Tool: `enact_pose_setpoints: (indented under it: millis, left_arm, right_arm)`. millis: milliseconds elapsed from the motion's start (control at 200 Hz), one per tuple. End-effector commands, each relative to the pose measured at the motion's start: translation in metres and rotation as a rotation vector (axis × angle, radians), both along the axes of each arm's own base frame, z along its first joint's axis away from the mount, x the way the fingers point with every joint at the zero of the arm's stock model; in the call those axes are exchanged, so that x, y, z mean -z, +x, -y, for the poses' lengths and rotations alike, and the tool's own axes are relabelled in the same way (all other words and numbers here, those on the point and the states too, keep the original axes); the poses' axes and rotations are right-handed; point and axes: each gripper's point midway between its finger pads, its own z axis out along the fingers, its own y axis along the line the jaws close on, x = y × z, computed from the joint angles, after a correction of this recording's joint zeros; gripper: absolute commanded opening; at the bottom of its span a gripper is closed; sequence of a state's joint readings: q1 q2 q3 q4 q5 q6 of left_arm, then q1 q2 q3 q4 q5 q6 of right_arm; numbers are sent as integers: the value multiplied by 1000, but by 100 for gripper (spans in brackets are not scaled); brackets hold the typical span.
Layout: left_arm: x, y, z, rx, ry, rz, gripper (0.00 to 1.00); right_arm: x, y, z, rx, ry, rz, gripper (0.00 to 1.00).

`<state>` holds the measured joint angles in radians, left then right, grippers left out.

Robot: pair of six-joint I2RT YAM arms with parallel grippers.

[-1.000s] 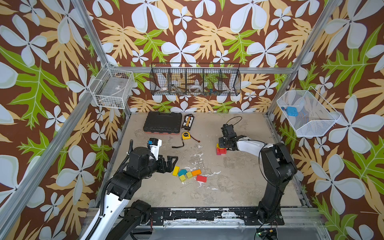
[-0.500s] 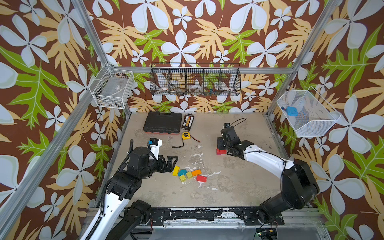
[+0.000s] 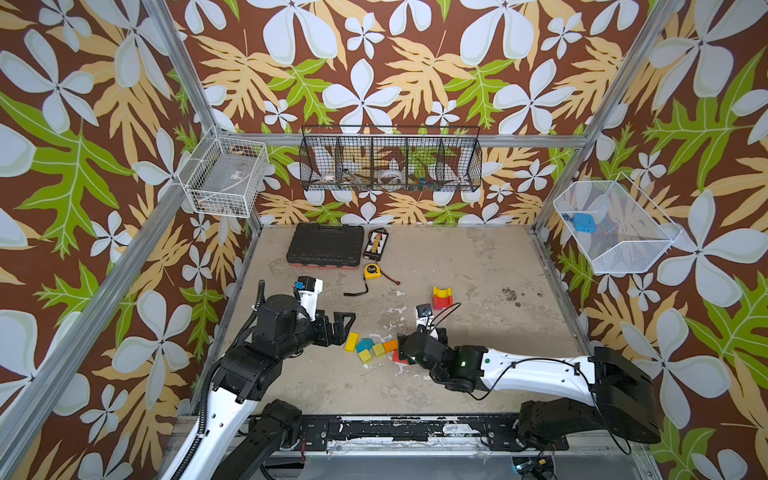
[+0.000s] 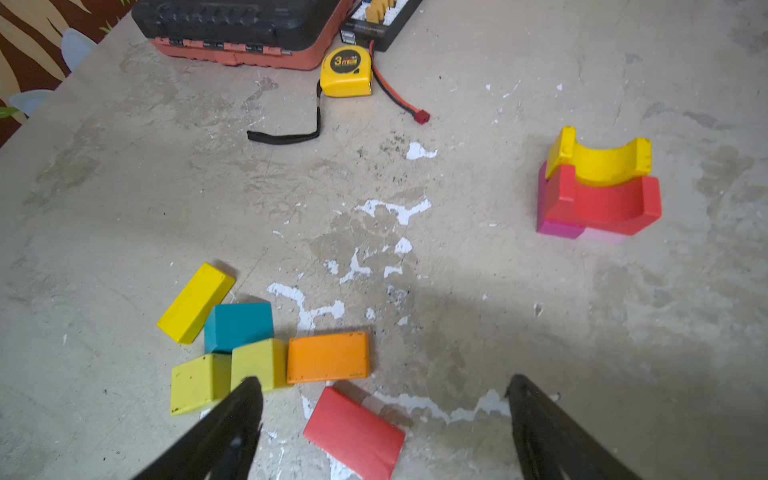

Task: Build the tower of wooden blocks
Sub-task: 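Move the right gripper toward the red rectangular block among the loose blocks, then lower the right gripper and close it on the red rectangular block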

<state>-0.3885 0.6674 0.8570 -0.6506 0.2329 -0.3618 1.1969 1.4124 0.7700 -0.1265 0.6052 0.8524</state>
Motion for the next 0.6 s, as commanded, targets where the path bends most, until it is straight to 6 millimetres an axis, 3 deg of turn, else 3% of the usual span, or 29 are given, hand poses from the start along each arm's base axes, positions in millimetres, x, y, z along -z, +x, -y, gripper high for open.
enact_pose_setpoints:
  millis: [0,250,591]
  left_arm:
    - [-3,2,-1,-10,0,16,100]
    - [-4,2,0,-6,-1,17,100]
    - [-4,2,0,-5,-1,17,100]
  right_arm:
    - [11,-9,2,94,34,7,96]
    - [47,-18,-16,93,-44,-55,100]
    - [76,-15,-31,90,-114,-89,100]
